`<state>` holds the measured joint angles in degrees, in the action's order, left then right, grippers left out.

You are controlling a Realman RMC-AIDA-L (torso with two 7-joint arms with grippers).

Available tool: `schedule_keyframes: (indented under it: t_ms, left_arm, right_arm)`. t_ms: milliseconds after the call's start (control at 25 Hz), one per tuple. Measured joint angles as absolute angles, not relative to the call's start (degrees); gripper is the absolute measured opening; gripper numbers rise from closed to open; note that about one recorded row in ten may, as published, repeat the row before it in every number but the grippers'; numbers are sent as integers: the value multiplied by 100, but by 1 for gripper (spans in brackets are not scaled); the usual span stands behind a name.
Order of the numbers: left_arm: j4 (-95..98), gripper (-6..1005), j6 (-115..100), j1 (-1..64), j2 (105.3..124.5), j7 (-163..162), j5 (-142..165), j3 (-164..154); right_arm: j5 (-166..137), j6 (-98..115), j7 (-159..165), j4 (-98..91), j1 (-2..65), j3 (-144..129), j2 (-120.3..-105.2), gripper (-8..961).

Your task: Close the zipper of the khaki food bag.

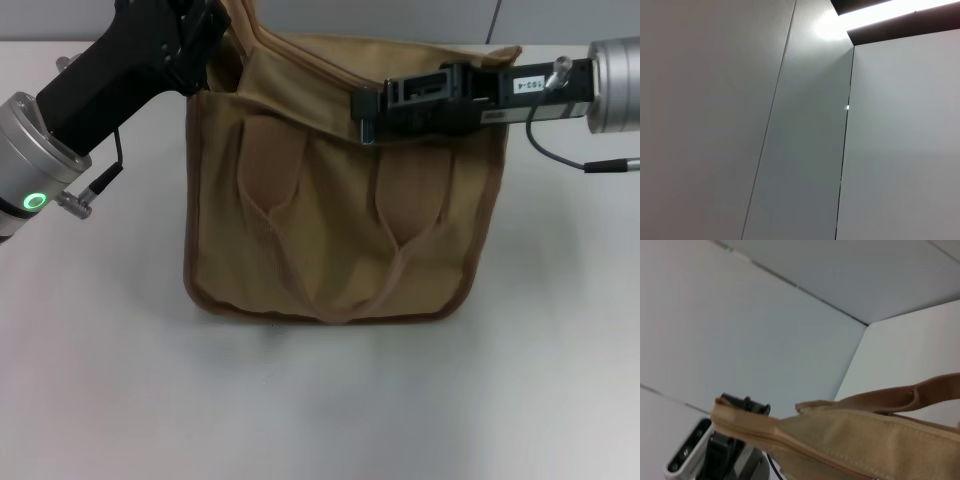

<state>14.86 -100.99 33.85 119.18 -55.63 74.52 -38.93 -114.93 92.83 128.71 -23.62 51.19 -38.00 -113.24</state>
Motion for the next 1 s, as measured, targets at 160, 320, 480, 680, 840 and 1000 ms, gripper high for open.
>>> schedule_keyframes:
  t_ms: [160,320,480,680,840,1000]
  left_arm:
    - [1486,42,-10120,3386,11918,-5563,7453,-3894]
    - [1485,43,-10136,3386,11918,-5566,7453,-3894]
    - [1485,44,-10139,3384,11918,-5568,7453,-3894]
    - [1486,46,-10143,3376,11918,-5570,7452,-3894]
    - [1486,47,-10121,3307,11915,-5559,7450,-3862]
    - [1508,48,-10045,3197,11893,-5556,7436,-3767]
  right_arm:
    - [-11484,9135,12831,-2356,5140,-3807,-11371,475]
    - [-11485,9025,12831,-2349,5154,-3822,-11377,291]
    - [-11480,9016,12817,-2343,5119,-3762,-11380,129]
    - [-11472,9052,12783,-2371,5063,-3757,-11382,29]
    - [-11469,9119,12649,-2391,4955,-3756,-11382,-1]
    - [-11409,9258,12528,-2429,4779,-3714,-11340,-1]
